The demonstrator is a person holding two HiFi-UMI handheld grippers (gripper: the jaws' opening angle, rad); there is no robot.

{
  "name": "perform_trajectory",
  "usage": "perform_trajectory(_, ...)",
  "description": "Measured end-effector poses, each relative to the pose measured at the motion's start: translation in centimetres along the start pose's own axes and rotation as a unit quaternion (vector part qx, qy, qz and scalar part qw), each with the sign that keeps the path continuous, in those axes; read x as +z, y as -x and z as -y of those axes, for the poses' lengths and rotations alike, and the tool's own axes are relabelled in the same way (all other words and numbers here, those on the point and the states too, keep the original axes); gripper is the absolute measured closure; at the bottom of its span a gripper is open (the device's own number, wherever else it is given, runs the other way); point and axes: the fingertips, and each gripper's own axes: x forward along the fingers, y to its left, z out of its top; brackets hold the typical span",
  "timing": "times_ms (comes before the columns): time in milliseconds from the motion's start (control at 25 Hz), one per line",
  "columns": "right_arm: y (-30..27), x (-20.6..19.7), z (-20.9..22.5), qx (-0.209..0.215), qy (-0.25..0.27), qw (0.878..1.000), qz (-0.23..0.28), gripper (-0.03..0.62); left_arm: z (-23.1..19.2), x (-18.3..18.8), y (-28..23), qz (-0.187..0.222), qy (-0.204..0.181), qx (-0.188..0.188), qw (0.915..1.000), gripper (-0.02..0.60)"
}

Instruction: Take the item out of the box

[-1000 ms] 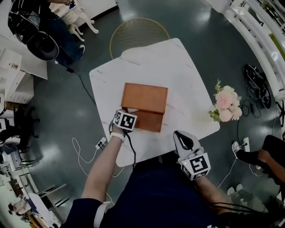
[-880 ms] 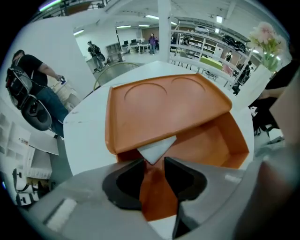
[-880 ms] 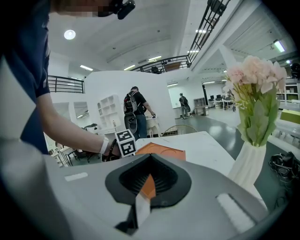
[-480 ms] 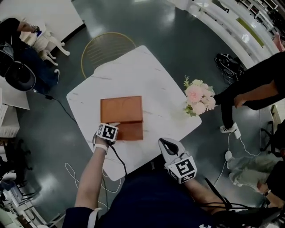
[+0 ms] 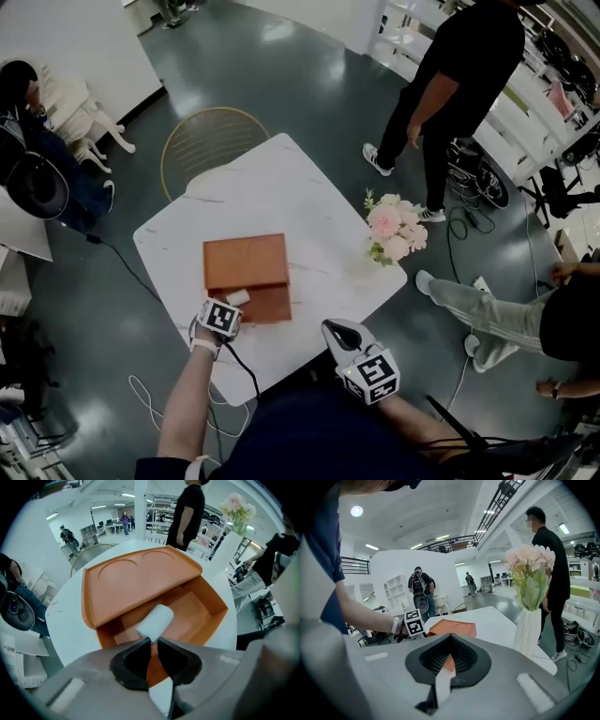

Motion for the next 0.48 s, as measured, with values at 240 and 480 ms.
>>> perform_trajectory(240,-0.9,-0.1,-1.4,0.031,0.007,0.999,-0.014,0.592,2.5,-1.3,1.4,0.023,0.012,-0.025,0.9994,0.537)
perform_trajectory(480,-2.5,-0.1,-2.9,0.074,0.024,0.997,-0.029,0.592,3.6,-1.0,3.7,0.086,0.038,-0.017,0.9954,0.541)
